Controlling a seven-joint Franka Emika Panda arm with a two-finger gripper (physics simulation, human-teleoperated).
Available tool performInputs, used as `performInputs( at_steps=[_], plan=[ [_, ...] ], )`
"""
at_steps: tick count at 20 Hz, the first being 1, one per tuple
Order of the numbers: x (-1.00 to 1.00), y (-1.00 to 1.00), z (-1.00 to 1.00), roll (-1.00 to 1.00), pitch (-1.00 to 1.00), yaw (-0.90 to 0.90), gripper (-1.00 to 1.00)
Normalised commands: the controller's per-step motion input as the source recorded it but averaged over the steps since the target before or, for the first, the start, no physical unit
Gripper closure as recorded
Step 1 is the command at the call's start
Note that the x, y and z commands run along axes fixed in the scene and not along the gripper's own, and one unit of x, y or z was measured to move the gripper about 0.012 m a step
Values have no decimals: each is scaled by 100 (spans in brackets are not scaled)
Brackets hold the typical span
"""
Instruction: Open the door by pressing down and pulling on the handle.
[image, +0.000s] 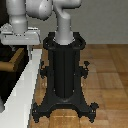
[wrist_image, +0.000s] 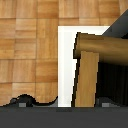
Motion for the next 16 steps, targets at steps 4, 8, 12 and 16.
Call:
performInputs(
  at_steps=[4,8,12,16],
  plan=[
    [0,-25,-50,0,0,0,-100],
    [0,-50,-50,0,0,0,-100],
    [0,0,0,0,0,0,100],
    [0,0,0,0,0,0,100]
  ],
)
